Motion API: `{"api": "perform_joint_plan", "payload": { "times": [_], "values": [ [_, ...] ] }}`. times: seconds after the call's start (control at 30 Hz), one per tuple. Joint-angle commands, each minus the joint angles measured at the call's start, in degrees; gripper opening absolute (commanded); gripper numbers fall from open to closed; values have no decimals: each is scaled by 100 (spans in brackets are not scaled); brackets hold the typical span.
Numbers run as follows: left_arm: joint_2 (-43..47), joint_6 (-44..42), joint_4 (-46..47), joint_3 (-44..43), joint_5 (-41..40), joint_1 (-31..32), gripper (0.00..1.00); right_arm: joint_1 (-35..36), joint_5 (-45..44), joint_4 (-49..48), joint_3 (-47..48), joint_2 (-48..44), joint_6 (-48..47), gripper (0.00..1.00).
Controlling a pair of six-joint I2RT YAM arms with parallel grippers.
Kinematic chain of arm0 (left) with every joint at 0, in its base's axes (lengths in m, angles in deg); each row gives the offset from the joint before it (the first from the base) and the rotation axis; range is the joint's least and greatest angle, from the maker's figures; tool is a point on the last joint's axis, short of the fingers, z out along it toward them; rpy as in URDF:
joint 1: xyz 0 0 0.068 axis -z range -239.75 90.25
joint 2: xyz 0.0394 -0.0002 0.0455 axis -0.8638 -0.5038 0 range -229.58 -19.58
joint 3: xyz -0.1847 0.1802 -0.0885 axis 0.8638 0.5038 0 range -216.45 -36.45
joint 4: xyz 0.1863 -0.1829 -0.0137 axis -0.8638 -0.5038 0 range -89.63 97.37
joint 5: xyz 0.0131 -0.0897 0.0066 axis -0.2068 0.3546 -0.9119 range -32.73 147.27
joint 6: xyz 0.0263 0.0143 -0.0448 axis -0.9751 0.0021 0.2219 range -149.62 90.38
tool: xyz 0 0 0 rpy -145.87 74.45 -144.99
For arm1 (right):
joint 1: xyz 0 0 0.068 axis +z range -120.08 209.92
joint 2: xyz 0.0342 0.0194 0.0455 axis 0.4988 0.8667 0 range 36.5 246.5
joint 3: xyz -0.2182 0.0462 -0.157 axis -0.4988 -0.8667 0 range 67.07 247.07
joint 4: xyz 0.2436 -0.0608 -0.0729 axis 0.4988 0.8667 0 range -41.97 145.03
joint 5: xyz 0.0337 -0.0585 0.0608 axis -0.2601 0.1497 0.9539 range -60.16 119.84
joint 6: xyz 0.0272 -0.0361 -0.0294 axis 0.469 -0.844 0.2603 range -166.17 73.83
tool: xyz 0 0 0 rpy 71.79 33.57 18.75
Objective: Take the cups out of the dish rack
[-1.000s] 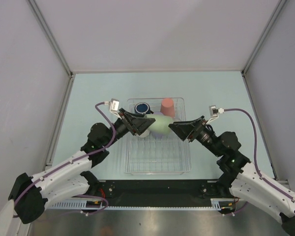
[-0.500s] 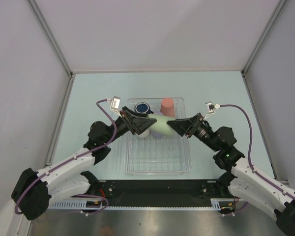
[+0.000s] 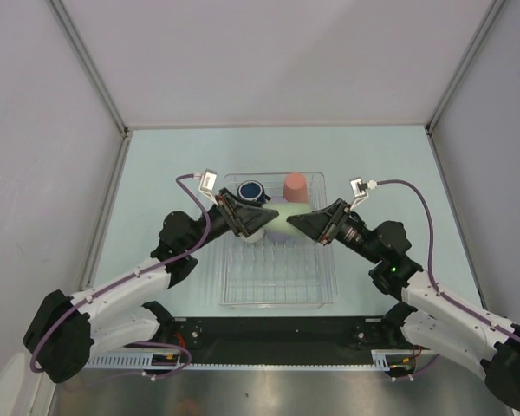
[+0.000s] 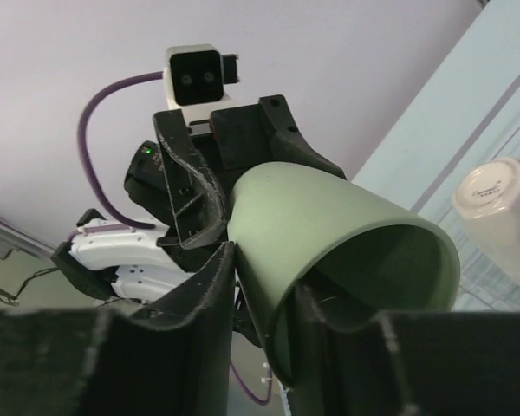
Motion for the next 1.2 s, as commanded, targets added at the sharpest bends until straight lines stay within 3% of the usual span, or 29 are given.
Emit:
{"api": "perform_joint_plan", "payload": {
  "times": [0.0,0.07,0.13,0.2,0.27,0.33,0.43,0.47,0.5,0.57,0.6,0.67,0.87,0.9,1.0,1.1,1.17],
  "values": [
    [-56,165,451,-89,234,13,0,79,156,96,239,-68,-255,26],
    [-56,148,443,-106,226,5,0,71,42,315,300,-103,-299,53],
    [-48,104,320,-159,208,5,0,79,-28,535,336,-173,-413,59],
    [-30,34,163,-203,208,5,0,79,-55,553,327,-217,-457,50],
    [-56,7,118,-238,208,13,0,71,-64,588,336,-235,-466,30],
    [-83,24,126,-247,217,5,1,53,-46,632,353,-209,-475,0],
    [-65,-10,-40,-299,182,13,2,27,-116,851,423,-252,-553,0],
    [-13,-132,-180,-352,147,5,8,18,-186,1000,458,-366,-615,0],
    [31,-221,-538,-422,103,-4,29,9,-378,1341,563,-428,-694,0],
    [128,-510,-883,-633,59,-13,59,-17,-599,1782,713,-690,-992,0],
    [233,-607,-1276,-712,15,-30,85,-35,-878,2297,836,-779,-1107,0],
    [347,-888,-1682,-984,-187,-66,99,-87,-1169,2775,1143,-911,-1457,0],
    [699,-1398,-2808,-1451,-818,-171,100,-448,-2074,4173,1793,-1193,-1828,0],
    [726,-1451,-3166,-1495,-977,-171,100,-483,-2798,4766,1986,-1158,-1881,0],
    [744,-1470,-4371,-1846,-2005,-171,100,-527,-4599,6085,2935,-580,-2029,0],
    [647,-1461,-5575,-2250,-2893,-171,100,-728,-5859,7122,4118,544,-2057,0],
    [638,-1382,-6172,-2374,-3201,-171,100,-861,-6223,7670,4850,1577,-1742,0]
  ]
}}
